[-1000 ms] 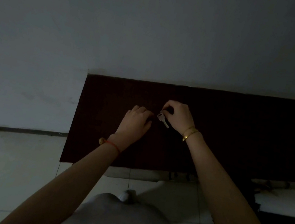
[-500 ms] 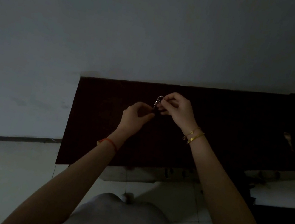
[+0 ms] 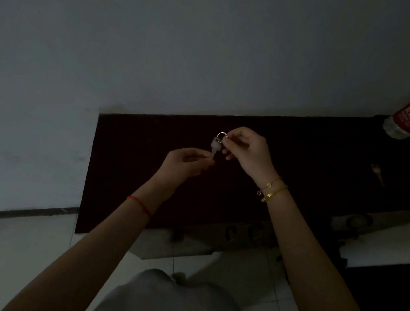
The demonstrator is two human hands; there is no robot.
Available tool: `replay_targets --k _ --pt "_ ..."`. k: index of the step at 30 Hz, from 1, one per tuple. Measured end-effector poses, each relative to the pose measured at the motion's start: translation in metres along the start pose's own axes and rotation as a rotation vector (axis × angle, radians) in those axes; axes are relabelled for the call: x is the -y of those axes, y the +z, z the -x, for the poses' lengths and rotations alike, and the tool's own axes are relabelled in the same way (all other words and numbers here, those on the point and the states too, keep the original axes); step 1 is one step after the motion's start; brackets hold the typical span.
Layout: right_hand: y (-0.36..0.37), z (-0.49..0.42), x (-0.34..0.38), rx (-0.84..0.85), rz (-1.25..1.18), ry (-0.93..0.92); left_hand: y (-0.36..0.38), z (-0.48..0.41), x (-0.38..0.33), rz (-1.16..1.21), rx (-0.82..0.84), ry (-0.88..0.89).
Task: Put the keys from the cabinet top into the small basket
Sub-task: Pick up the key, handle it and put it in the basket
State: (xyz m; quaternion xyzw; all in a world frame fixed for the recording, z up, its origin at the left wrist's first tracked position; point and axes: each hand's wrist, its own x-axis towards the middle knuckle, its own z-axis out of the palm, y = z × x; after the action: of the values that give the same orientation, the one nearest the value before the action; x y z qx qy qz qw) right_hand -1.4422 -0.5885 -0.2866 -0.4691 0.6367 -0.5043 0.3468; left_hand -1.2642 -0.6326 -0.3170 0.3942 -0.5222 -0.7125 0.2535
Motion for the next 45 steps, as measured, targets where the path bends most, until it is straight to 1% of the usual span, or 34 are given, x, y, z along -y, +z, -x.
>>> replay_targets --k 5,11,16,24,32,39,45 --pt "-0.001 0.017 0.006 -0.054 0.03 -0.008 0.0 0.01 -0.002 -0.033 0.038 -0.008" --pt "-0.009 0.043 0.014 -0.138 0.07 -0.013 0.01 0.024 -0.012 -0.145 0.11 0.012" --pt "-0.024 0.071 0.014 -0.278 0.077 -0.036 0.029 0.033 -0.018 -0.206 0.205 0.048" --pt "-0.065 0.125 0.0 -0.487 0.072 0.009 0.085 0.038 -0.008 -0.277 0.354 0.056" --pt "-0.13 0.181 -0.021 -0.63 0.038 0.074 0.166 0.043 0.01 -0.311 0.527 0.03" --pt "-0.217 0.234 -0.031 -0.709 0.032 0.086 0.267 0.058 0.019 -0.323 0.632 0.036" --pt "-0.295 0.272 -0.042 -0.735 0.016 0.079 0.357 0.067 0.03 -0.348 0.66 0.058"
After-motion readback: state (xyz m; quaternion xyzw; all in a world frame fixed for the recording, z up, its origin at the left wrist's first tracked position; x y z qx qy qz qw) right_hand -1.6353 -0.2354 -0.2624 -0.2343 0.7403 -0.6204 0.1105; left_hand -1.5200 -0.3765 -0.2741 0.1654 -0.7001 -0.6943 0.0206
